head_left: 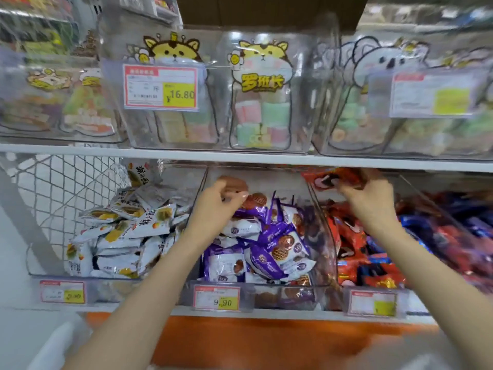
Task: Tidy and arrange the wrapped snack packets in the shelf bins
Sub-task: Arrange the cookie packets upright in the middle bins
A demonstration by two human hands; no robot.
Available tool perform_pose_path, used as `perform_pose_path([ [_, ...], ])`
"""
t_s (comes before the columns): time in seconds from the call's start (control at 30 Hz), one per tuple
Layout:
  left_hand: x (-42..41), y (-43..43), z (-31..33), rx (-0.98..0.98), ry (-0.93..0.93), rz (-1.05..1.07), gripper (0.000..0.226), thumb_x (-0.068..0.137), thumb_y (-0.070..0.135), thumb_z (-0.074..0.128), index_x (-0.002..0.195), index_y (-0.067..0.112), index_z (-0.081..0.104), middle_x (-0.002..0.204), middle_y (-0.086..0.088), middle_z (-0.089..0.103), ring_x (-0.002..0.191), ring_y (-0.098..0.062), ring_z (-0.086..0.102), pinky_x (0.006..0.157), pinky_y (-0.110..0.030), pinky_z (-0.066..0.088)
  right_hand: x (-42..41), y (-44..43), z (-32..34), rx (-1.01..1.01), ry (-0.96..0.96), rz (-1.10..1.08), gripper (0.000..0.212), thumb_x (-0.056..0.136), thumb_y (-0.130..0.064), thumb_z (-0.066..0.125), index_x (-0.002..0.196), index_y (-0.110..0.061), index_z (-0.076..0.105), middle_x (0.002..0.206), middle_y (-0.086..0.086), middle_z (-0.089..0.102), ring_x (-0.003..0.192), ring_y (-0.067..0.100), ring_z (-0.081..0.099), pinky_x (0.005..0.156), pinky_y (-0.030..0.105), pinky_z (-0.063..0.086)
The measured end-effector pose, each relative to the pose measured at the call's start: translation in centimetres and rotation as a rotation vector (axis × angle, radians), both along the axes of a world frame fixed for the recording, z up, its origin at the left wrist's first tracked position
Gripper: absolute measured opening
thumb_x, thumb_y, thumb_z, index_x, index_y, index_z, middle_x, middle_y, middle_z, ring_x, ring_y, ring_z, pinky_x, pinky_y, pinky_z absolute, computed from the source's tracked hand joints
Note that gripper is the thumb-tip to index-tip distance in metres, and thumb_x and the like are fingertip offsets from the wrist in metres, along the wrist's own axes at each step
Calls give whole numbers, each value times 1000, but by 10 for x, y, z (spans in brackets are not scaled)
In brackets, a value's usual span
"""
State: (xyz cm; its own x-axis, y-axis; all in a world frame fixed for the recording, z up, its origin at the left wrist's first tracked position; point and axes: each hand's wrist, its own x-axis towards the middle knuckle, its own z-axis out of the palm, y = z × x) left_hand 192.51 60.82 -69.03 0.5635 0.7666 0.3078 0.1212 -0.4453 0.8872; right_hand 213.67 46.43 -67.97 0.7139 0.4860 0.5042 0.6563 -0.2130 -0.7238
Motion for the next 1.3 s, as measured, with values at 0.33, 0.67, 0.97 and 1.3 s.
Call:
perform_pose_path([
  [0.33,-6,-2,-7,114,55,2,17,89,10,59,92,26,63,96,14,65,86,2,57,73,-8,43,43,-37,-31,-592,-146,227,46,79,13,52,110,-16,71,118,1,66,114,18,59,95,18,37],
  [0.67,-44,12,-4,152,6,124,21,89,3,55,94,22,62,96,15,64,88,0,56,75,-12,44,-35,-6,-11,-118,-148,352,28,89,-5,59,112,-18,67,105,-14,64,90,-1,59,79,-1,38],
  [0.97,-123,60,-16,211,388,201,23,84,16,63,99,24,46,114,6,58,105,-17,56,87,-33,45,-108,48,-15,-155,-300,621,23,91,-14,59,111,-22,67,100,-17,61,96,6,59,92,39,46],
  [1.3,-128,69,-42,555,682,322,39,89,24,60,127,23,52,131,3,53,121,-18,47,86,-32,43,-151,83,-24,-186,-276,744,23,91,-9,57,107,-19,70,101,-12,65,98,5,60,91,25,45],
])
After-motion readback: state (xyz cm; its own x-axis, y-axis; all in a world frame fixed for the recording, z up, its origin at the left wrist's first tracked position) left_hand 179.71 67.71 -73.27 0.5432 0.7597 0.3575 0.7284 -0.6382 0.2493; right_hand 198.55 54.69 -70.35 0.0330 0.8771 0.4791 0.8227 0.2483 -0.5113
